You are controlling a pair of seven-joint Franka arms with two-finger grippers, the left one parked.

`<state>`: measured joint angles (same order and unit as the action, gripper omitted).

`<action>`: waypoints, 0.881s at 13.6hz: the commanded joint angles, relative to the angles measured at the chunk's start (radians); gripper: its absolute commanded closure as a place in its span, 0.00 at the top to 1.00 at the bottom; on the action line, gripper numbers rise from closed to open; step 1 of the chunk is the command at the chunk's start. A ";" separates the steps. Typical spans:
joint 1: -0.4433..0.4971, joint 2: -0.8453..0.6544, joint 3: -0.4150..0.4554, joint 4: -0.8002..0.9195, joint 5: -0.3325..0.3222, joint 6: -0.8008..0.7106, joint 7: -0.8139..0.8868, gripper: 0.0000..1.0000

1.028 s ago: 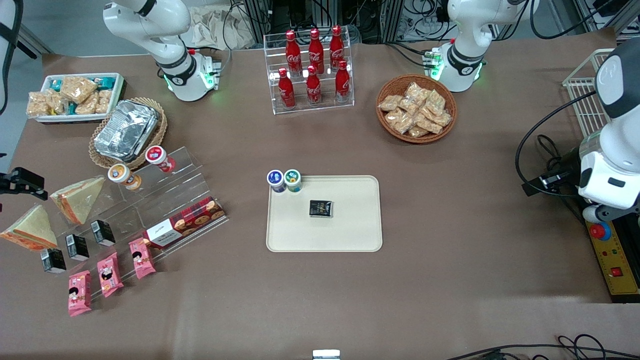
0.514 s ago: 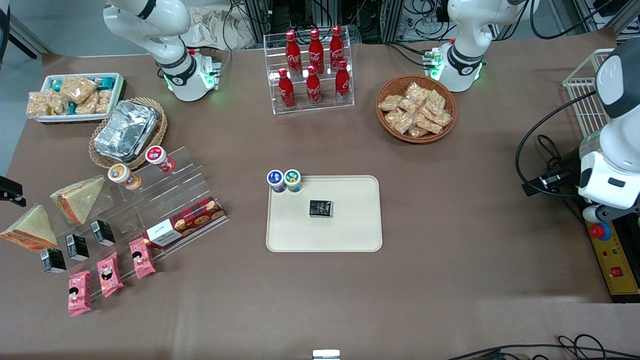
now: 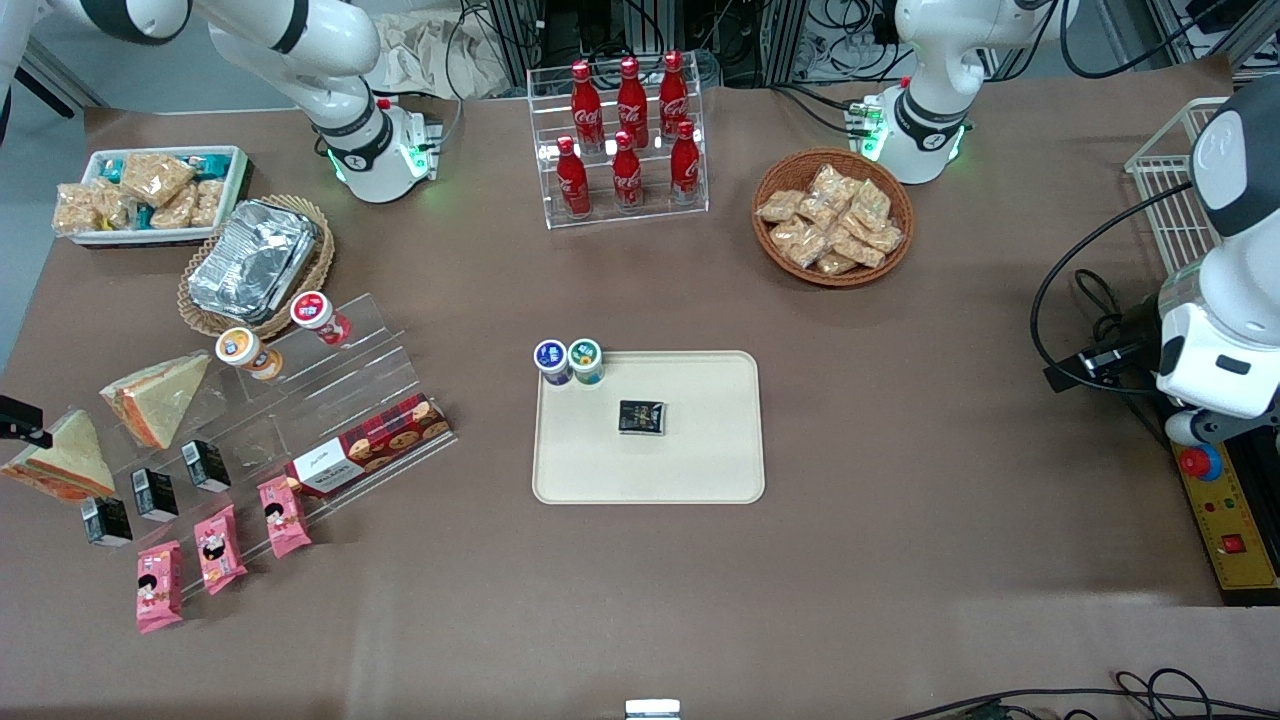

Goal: Place sandwich on tray
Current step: 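Lower the right gripper and grasp the wrapped orange sandwich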

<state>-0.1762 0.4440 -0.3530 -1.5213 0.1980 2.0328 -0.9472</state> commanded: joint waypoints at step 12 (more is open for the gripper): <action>-0.029 0.090 0.002 -0.020 0.089 0.043 -0.114 0.92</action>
<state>-0.1952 0.5415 -0.3506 -1.5307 0.2621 2.0800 -0.9938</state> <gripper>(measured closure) 0.070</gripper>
